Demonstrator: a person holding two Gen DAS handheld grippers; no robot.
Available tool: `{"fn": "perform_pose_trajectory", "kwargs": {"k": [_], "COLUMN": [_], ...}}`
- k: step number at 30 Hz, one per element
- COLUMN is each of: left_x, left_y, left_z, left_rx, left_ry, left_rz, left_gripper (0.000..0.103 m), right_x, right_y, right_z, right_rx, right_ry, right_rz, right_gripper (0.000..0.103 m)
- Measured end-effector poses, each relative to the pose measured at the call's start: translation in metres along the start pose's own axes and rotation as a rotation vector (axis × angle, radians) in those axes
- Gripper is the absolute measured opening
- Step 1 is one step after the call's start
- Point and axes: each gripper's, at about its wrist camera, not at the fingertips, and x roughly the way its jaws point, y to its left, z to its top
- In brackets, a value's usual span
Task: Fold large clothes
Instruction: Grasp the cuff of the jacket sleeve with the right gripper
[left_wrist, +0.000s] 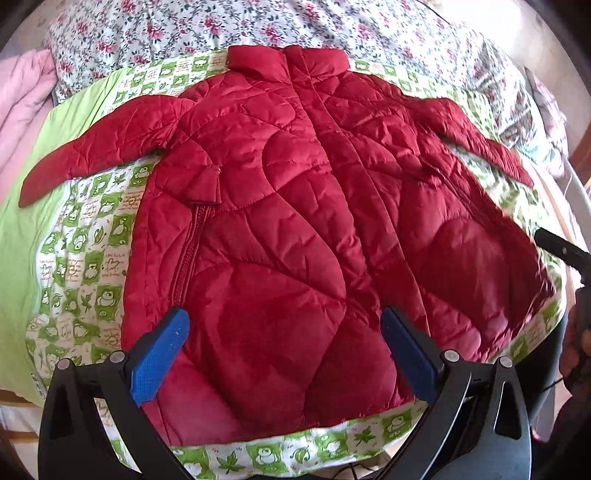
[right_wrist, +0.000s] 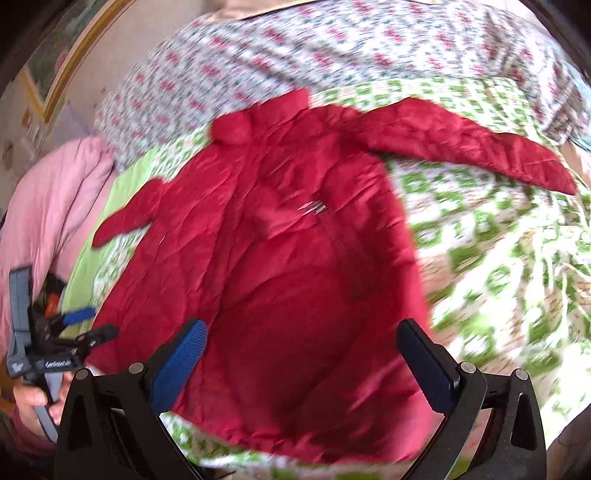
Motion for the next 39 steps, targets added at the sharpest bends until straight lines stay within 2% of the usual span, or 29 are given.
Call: {"fn": "perform_pose_trajectory", "kwargs": {"k": [5, 8, 10, 12, 15, 17, 22, 26, 30, 32, 34, 36, 39], "left_x": [0.003, 0.007, 0.009, 0.010, 0.012, 0.016, 0.031, 0.041, 0.050, 0.056, 0.061, 0.064, 0.067], "left_y": [0.004, 0.003, 0.002, 0.005, 0.009, 0.007, -0.001, -0.003, 0.001, 0.003, 0.003, 0.003, 0.001], "left_z": [0.014, 0.021, 0.025, 0.029, 0.034, 0.036, 0.038, 0.039, 0.040, 0.041, 0.042, 0.042, 0.042], "left_rx": [-0.006, 0.009, 0.024, 0.008, -0.024, -0.014, 0.047, 0.066, 0.042, 0.031, 0.027, 0.023, 0.029], "left_ry": [-0.031, -0.055, -0.064, -0.075, -0.099, -0.089, -0.052, -0.025, 0.000, 0.014, 0.028, 0.033, 0.040], "left_rz": [0.014, 0.053, 0.075, 0.065, 0.049, 0.057, 0.094, 0.104, 0.096, 0.097, 0.092, 0.087, 0.085], "left_gripper": [0.103, 0.103, 0.103, 0.103, 0.103, 0.103, 0.103, 0.103, 0.103, 0.103, 0.103, 0.103, 0.103], "right_x": [-0.001, 0.003, 0.005, 0.012, 0.021, 0.024, 0.043, 0.064, 0.073, 0.072, 0.071, 0.067, 0.059], "right_y": [-0.043, -0.072, -0.094, -0.121, -0.164, -0.188, -0.252, -0.282, -0.308, -0.315, -0.311, -0.299, -0.280], "right_z": [0.022, 0.035, 0.043, 0.054, 0.068, 0.076, 0.091, 0.096, 0.100, 0.104, 0.112, 0.124, 0.134], "right_rx": [0.076, 0.133, 0.172, 0.235, 0.359, 0.419, 0.598, 0.679, 0.748, 0.749, 0.703, 0.634, 0.554], "right_ry": [-0.060, -0.080, -0.094, -0.092, -0.093, -0.109, -0.125, -0.114, -0.155, -0.182, -0.193, -0.218, -0.261], "right_rz": [-0.068, -0.115, -0.136, -0.146, -0.119, -0.096, -0.114, -0.125, -0.122, -0.126, -0.171, -0.208, -0.234], "right_gripper": [0.101, 0.100, 0.093, 0.087, 0.076, 0.073, 0.057, 0.050, 0.048, 0.044, 0.027, 0.018, 0.014]}}
